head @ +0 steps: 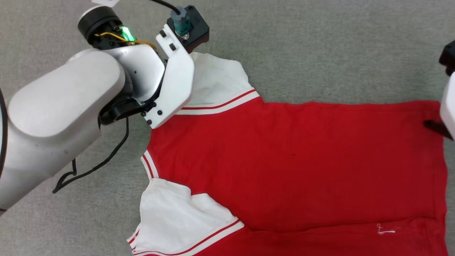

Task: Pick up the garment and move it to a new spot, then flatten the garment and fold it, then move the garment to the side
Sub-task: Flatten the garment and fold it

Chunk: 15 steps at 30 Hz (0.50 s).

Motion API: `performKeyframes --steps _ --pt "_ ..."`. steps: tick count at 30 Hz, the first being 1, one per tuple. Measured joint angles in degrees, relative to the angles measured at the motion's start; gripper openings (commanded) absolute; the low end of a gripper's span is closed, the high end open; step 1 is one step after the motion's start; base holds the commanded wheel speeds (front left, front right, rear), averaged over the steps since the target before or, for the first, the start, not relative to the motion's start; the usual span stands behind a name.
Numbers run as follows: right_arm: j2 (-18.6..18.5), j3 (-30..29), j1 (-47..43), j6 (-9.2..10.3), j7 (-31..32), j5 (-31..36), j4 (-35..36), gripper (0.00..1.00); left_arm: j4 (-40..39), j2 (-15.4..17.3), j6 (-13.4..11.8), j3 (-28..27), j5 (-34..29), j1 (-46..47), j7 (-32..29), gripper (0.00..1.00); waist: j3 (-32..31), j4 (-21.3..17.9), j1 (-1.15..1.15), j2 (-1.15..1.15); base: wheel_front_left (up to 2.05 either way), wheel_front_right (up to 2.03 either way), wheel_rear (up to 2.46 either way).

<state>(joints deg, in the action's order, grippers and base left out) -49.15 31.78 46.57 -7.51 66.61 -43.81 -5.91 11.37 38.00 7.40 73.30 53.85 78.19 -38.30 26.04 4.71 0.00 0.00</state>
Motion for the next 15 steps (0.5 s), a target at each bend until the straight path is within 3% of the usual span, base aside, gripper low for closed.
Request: performKeyframes --steps 10,11,12,15 --pt "0.9 2.2 -1.9 0.00 -3.0 -1.2 -3.7 1.00 -0.5 0.1 0.0 0.2 -0.7 0.8 1.0 0.00 2.8 1.6 -0.01 0.00 0.00 0.00 0.00" --pt "0.9 2.6 -1.9 0.00 -3.7 -1.1 -3.7 0.19 -0.4 0.3 0.0 0.2 -0.7 0.8 1.0 0.00 2.8 1.5 -0.01 0.00 0.00 0.00 0.00" --pt "0.8 3.0 -1.9 0.00 -4.4 -1.1 -3.7 0.00 -0.3 0.5 0.0 0.1 -0.8 0.7 1.1 0.00 2.6 1.4 -0.01 0.00 0.00 0.00 0.00" --pt "1.4 4.6 -1.8 0.00 -7.6 -0.7 -4.2 0.00 0.5 0.7 0.0 0.2 -0.7 -0.9 1.6 0.00 1.4 0.9 0.00 0.00 0.00 0.00 0.00"
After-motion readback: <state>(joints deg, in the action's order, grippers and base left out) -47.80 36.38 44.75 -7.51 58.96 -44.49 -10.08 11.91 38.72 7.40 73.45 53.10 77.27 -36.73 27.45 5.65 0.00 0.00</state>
